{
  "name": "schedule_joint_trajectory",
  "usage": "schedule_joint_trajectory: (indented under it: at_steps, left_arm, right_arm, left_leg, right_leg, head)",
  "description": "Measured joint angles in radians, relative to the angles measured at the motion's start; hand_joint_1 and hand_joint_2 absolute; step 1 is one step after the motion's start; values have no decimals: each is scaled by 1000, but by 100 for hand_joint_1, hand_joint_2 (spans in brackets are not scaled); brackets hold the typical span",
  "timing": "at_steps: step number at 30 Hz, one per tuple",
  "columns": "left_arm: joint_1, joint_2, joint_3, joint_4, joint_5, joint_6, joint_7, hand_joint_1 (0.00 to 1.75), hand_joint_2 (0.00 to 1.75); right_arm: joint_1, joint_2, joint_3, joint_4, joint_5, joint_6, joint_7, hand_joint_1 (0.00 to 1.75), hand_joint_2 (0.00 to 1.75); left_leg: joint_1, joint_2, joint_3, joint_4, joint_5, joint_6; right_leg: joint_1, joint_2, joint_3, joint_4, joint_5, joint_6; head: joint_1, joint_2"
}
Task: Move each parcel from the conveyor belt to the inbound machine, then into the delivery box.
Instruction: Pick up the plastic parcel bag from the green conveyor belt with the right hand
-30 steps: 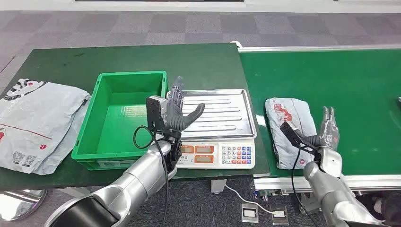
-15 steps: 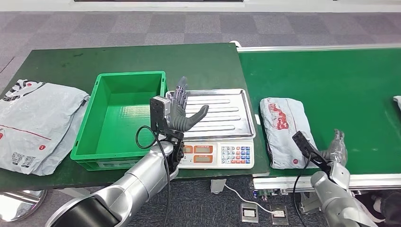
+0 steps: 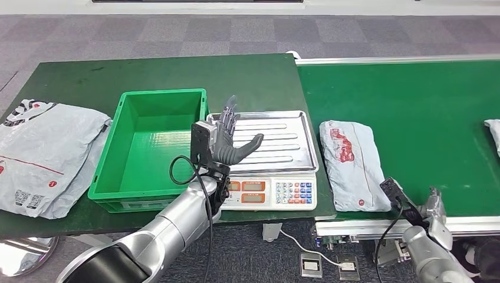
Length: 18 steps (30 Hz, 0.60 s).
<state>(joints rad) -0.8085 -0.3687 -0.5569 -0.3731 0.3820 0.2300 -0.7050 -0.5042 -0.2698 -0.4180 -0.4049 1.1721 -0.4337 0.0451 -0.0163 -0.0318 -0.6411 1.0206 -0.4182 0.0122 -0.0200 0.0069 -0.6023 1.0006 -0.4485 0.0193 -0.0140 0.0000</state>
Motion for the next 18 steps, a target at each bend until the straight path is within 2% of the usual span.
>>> schedule_joint_trajectory:
  at_steps: [3,5,12,18]
  left_arm:
    - [1,1,13,-3,-51,-14,0,0,175]
    - [2,1,31,-6,-89,-24,0,0,175]
    - [6,0,78,-14,-94,-32,0,0,175]
    - [8,0,77,-23,-33,-29,0,0,175]
  right_arm:
    - [-9,21,-3,-10,-6,6,-104,0,175]
    - [-18,51,6,-29,1,-8,-137,0,175]
    - [-47,127,122,-65,74,-138,-78,0,175]
    - [-76,140,180,-65,39,-213,-116,0,175]
  left_leg:
    - [0,2,0,0,0,0]
    - [0,4,1,0,0,0]
    - [1,3,1,0,1,-1]
    - [0,2,1,0,1,-1]
  right_leg:
    - [0,1,0,1,0,0]
    - [0,3,0,1,0,0]
    - [1,2,0,1,0,0]
    - [0,1,0,1,0,0]
  head:
    - [0,0]
    - [0,0]
    - [0,0]
    - [0,0]
